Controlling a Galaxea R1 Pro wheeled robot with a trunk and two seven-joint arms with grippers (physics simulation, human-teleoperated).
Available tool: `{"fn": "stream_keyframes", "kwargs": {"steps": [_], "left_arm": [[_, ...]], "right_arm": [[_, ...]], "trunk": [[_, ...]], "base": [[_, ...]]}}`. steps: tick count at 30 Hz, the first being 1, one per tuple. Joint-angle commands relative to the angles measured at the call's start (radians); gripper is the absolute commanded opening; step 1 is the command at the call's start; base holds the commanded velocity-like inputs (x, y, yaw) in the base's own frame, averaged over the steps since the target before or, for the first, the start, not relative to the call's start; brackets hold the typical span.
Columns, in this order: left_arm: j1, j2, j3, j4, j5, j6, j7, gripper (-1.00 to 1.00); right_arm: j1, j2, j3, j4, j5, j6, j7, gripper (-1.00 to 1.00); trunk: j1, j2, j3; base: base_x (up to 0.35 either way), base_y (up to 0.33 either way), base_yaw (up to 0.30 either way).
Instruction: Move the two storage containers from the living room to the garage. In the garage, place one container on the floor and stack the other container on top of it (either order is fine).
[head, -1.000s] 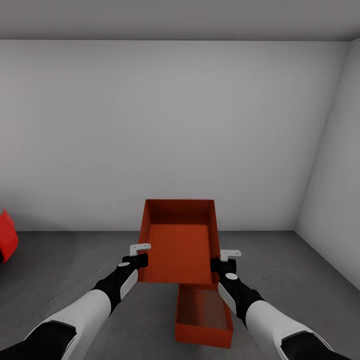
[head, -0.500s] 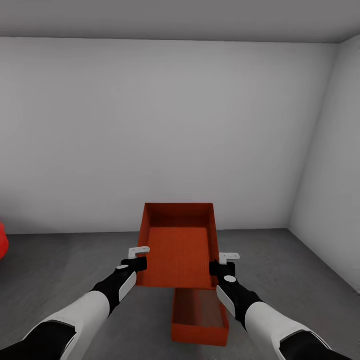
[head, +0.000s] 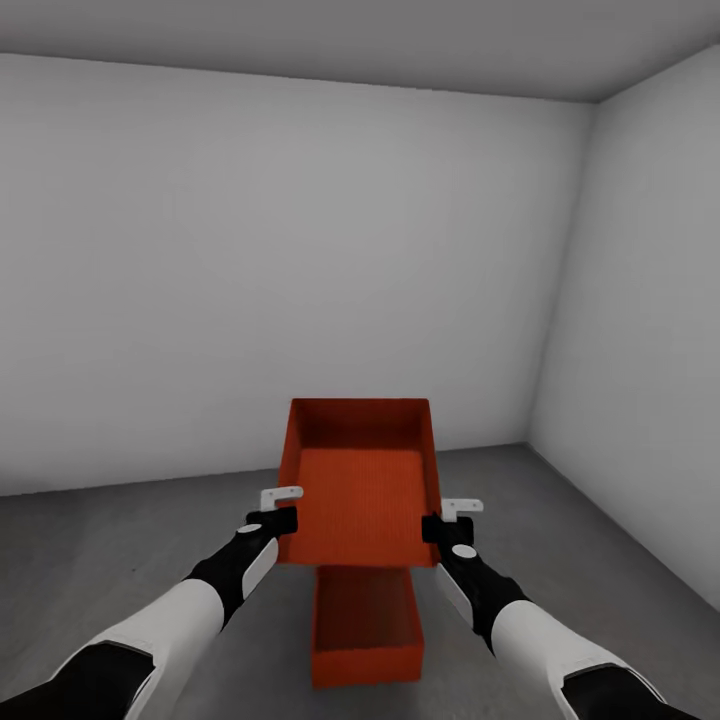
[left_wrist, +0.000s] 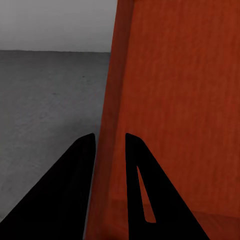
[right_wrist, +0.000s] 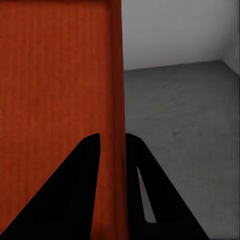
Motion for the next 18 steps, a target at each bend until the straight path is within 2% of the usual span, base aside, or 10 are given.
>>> {"fn": "stream_keyframes", "kwargs": {"steps": [1, 10, 18], "left_arm": [[0.0, 0.038, -0.007, 0.038, 0.001, 0.007, 0.016, -1.0], [0.0, 0.039, -0.007, 0.038, 0.001, 0.007, 0.016, -1.0], [0.0, 0.04, -0.006, 0.038, 0.001, 0.007, 0.016, -1.0]], "right_arm": [[-0.002, -0.001, -0.025, -0.003, 0.003, -0.007, -0.019, -1.0], [-0.002, -0.002, -0.025, -0.002, 0.003, -0.007, -0.019, -1.0], [-0.002, -0.002, -0.025, -0.003, 0.002, -0.007, -0.018, -1.0]], "trunk": [[0.0, -0.001, -0.001], [0.0, -0.001, -0.001], [0.0, -0.001, -0.001]], "base": [[0.0, 0.0, -0.287], [0.0, 0.0, -0.274], [0.0, 0.0, -0.036]]}}
